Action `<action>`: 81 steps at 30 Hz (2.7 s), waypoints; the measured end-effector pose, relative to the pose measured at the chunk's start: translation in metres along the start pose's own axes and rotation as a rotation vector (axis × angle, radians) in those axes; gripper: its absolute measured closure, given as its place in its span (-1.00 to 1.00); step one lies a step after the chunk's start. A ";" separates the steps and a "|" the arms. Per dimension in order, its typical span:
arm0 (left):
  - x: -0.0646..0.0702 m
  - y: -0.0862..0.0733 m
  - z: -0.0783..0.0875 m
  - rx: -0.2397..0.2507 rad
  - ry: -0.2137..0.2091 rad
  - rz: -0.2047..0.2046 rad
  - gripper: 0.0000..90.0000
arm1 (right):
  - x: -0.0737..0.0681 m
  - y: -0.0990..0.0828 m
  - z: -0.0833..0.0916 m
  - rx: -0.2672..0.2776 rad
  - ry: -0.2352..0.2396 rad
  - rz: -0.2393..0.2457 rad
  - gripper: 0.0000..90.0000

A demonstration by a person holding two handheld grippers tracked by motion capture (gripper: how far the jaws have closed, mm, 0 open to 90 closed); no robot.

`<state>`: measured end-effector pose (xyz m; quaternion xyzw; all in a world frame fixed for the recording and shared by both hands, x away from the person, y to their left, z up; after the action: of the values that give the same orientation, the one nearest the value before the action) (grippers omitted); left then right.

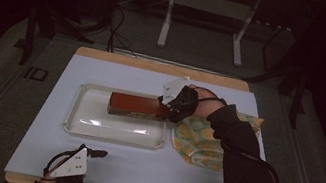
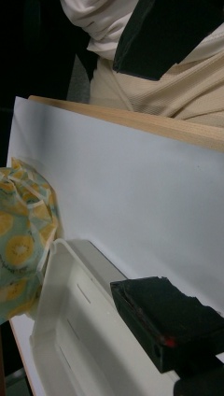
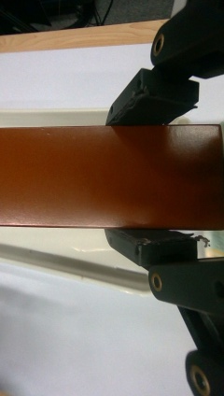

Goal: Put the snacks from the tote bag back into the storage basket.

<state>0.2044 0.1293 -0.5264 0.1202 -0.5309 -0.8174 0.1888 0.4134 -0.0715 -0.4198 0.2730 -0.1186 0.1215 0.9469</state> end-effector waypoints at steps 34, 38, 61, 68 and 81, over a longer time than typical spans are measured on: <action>0.001 0.000 -0.001 -0.003 -0.012 -0.004 -1.00 | 0.006 -0.038 -0.082 -0.038 0.038 -0.119 -0.04; 0.002 0.000 -0.001 -0.002 -0.015 -0.008 -1.00 | 0.004 -0.038 -0.087 -0.057 0.052 -0.119 -0.05; 0.003 0.000 -0.001 -0.004 -0.026 -0.010 -1.00 | 0.006 -0.039 -0.098 -0.127 0.107 -0.174 -0.15; 0.003 0.000 -0.001 -0.005 -0.030 -0.010 -1.00 | 0.009 -0.037 -0.093 -0.127 0.091 -0.185 -0.22; 0.003 0.000 -0.002 -0.008 -0.028 -0.009 -1.00 | 0.010 -0.029 -0.065 -0.091 0.055 -0.207 -0.22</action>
<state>0.2020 0.1267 -0.5272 0.1104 -0.5298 -0.8219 0.1779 0.4419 -0.0585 -0.4845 0.2370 -0.0693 0.0248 0.9687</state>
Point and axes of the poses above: each handheld gripper's, and its own axes: z roughly backward along the jaws, y roughly out of its top, x roughly to its right, the point moved 5 cm from there along -z, roughly forward along the jaws
